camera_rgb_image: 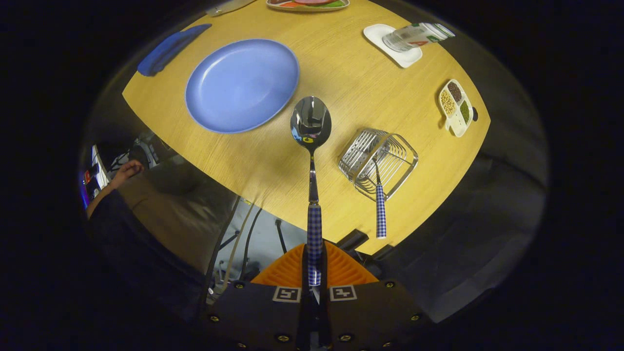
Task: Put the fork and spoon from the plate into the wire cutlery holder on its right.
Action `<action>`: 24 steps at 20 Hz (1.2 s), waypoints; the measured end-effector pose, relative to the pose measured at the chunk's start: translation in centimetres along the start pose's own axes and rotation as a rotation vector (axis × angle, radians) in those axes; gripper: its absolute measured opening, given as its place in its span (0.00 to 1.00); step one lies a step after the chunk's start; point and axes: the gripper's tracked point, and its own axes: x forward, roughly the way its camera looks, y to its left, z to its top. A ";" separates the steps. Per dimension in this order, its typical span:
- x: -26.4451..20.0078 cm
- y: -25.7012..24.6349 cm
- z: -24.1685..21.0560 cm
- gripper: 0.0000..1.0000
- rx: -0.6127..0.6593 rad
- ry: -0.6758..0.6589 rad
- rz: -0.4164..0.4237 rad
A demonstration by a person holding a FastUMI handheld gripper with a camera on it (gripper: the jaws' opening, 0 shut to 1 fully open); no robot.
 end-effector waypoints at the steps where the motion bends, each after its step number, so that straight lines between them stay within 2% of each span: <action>1: -0.1 -0.5 -0.6 0.07 0.010 0.006 0.004; 13: 1.1 -4.1 -4.3 0.07 0.187 0.147 0.132; 20: 2.0 -4.1 -2.5 0.07 0.309 0.213 0.245; 24: 2.9 -4.2 -1.6 0.07 0.330 0.273 0.277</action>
